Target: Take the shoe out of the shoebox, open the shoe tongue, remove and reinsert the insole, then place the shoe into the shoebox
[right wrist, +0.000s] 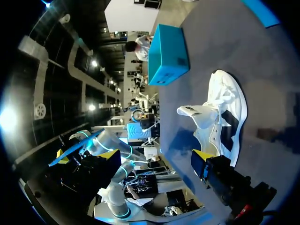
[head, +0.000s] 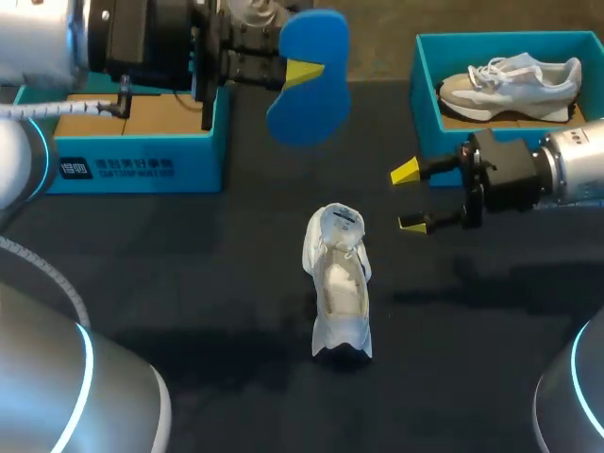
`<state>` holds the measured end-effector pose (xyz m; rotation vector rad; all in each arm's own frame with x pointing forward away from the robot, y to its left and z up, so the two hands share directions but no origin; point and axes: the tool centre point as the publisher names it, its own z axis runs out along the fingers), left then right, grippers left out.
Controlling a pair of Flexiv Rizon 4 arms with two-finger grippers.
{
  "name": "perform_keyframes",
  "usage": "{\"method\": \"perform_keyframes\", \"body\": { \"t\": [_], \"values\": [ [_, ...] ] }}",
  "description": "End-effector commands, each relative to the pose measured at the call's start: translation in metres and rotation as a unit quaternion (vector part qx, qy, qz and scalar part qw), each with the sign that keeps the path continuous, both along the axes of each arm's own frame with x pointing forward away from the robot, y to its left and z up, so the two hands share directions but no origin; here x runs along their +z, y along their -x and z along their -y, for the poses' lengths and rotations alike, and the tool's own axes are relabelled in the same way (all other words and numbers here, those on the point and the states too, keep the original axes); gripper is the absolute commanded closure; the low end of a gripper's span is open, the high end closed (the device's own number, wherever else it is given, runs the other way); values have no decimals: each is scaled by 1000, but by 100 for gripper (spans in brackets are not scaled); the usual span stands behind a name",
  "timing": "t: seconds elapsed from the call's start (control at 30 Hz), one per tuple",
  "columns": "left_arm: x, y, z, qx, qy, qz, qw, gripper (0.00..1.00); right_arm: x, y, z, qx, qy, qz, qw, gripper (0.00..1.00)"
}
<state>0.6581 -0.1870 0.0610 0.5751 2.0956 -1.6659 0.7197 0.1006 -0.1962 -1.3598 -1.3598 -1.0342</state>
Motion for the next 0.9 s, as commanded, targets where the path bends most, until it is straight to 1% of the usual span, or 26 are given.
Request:
{"method": "perform_keyframes", "body": {
  "t": [0.03, 0.4, 0.53, 0.63, 0.67, 0.8, 0.83, 0.87, 0.9],
  "values": [
    [-13, 8, -8, -10, 31, 52, 998, 100, 0, 0, -1, -1, 0, 0, 1000, 0],
    [-13, 8, -8, -10, 31, 52, 998, 100, 0, 0, -1, -1, 0, 0, 1000, 0],
    [-27, -2, -11, -4, 5, 93, 996, 100, 0, 0, -1, -1, 0, 0, 1000, 0],
    [-31, -5, -16, -24, -1, 124, 992, 100, 0, 0, -1, -1, 0, 0, 1000, 0],
    [-35, -5, -19, -49, 0, 149, 988, 100, 0, 0, -1, -1, 0, 0, 1000, 0],
    [-52, -7, -27, -64, -2, 207, 976, 100, 0, 0, -1, -1, 0, 0, 1000, 0],
    [-58, -6, -29, -74, -15, 244, 967, 100, 0, 0, -1, -1, 0, 0, 1000, 0],
    [-62, -6, -29, -72, -22, 244, 967, 100, 0, 0, -1, -1, 0, 0, 1000, 0],
    [-65, -7, -30, -78, -32, 263, 961, 100, 0, 0, -1, -1, 0, 0, 1000, 0]
  ]
}}
